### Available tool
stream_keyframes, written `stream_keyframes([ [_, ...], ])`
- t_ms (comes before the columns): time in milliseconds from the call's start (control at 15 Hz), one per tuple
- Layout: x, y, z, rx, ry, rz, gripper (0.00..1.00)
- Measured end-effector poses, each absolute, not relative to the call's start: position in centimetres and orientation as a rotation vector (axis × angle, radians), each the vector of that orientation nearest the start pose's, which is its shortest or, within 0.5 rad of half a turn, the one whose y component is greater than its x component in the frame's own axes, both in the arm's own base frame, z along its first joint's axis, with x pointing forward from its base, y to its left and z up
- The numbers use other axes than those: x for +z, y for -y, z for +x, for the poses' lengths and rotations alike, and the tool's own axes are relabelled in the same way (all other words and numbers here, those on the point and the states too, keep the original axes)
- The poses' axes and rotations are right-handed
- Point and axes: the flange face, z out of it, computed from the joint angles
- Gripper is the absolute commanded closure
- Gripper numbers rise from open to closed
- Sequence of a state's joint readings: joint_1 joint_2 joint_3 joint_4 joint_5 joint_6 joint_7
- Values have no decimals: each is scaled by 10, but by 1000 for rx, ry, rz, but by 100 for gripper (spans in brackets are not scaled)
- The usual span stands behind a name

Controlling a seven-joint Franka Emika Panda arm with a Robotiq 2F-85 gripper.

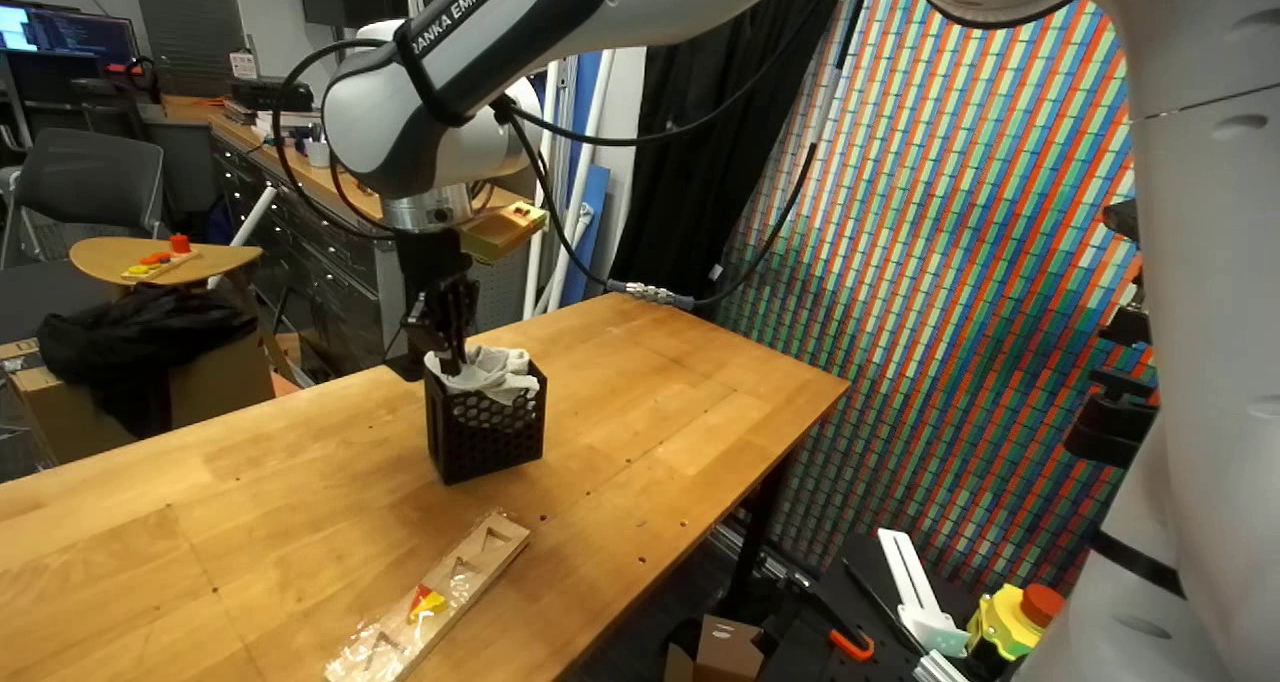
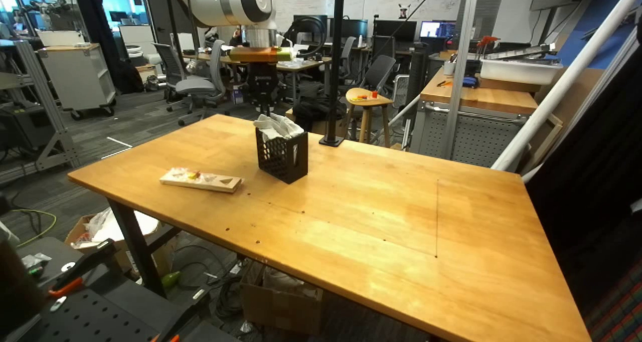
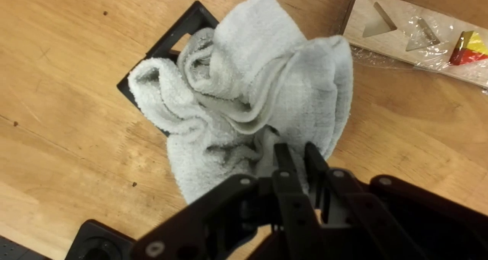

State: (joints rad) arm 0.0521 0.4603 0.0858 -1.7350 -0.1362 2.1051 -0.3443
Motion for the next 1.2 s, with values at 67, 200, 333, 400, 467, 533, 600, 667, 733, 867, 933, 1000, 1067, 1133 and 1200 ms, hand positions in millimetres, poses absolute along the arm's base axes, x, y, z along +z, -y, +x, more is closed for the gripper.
stream_keyframes([
  [67,309,-75,648,152,861,-3087,95],
  [200,309,-68,649,153,845,-3091,95],
  [333,308,-64,649,154,833,-3093,95],
  [400,308,-62,649,154,829,-3094,94],
  [467,308,-61,650,155,826,-3094,94],
  [533,308,-59,650,155,823,-3095,94],
  [600,307,-58,650,155,820,-3096,94],
  [667,307,-57,650,155,816,-3096,94],
  [733,307,-55,650,153,814,-3097,95],
  [867,307,-52,651,148,811,-3096,95],
  [933,306,-50,652,142,811,-3095,95],
  [1000,306,-48,653,132,812,-3094,95],
  [1067,304,-46,654,123,813,-3091,95],
  [1133,303,-45,655,111,814,-3087,95],
  [1200,301,-43,656,101,814,-3081,94],
])
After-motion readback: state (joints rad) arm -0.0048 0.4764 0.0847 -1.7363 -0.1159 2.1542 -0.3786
